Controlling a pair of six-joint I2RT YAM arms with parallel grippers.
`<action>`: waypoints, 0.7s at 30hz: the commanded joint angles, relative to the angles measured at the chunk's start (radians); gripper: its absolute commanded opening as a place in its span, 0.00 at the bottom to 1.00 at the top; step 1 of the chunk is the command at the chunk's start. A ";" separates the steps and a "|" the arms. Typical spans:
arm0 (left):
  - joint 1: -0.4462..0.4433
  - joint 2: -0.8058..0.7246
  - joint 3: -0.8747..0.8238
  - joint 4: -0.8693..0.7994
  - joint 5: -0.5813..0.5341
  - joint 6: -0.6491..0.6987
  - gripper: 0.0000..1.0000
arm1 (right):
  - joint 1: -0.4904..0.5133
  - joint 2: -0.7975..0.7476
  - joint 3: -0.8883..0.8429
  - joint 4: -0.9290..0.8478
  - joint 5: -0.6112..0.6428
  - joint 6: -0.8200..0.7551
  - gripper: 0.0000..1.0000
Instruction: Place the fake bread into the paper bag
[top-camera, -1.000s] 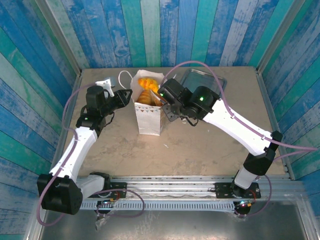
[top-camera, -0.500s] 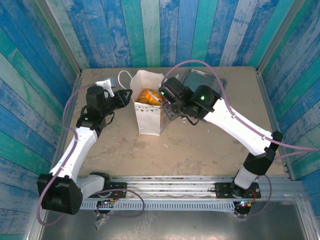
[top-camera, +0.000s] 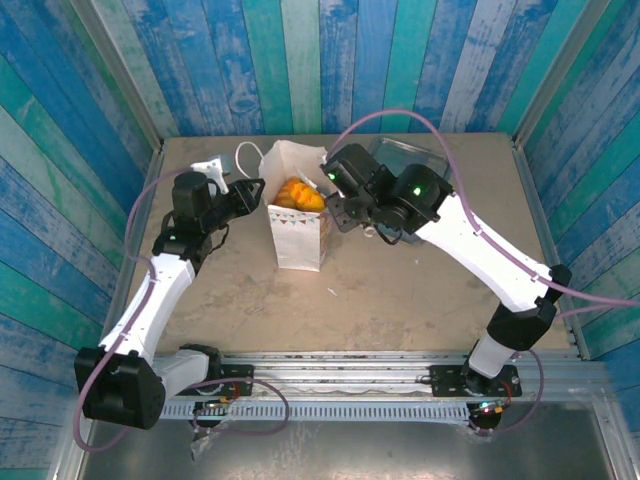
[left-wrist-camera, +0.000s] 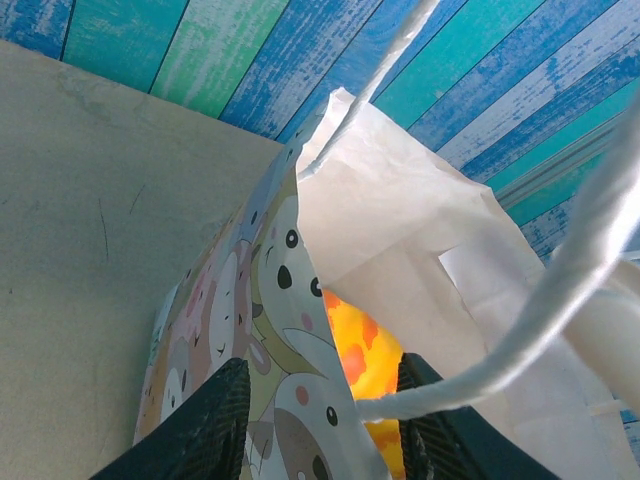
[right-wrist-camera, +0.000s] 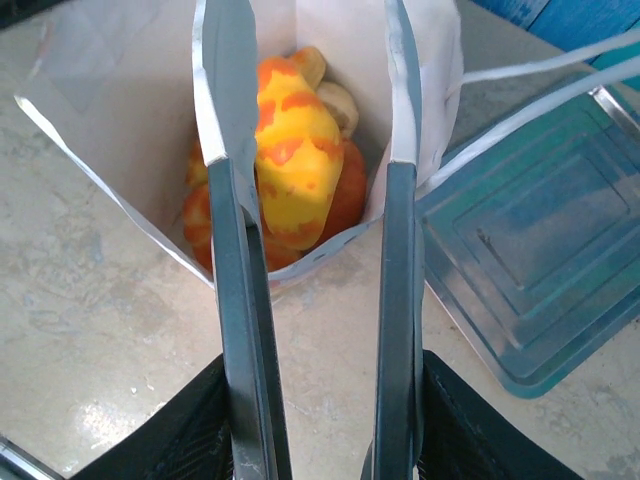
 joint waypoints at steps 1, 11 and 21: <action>-0.003 0.003 0.007 0.024 0.016 -0.003 0.45 | -0.009 -0.042 0.053 0.015 0.023 -0.012 0.45; -0.003 -0.022 0.014 0.015 0.014 -0.006 0.54 | -0.017 -0.118 0.102 0.028 0.038 -0.016 0.44; -0.003 -0.057 0.016 0.006 0.005 -0.012 0.67 | -0.036 -0.282 0.025 0.068 0.089 0.004 0.44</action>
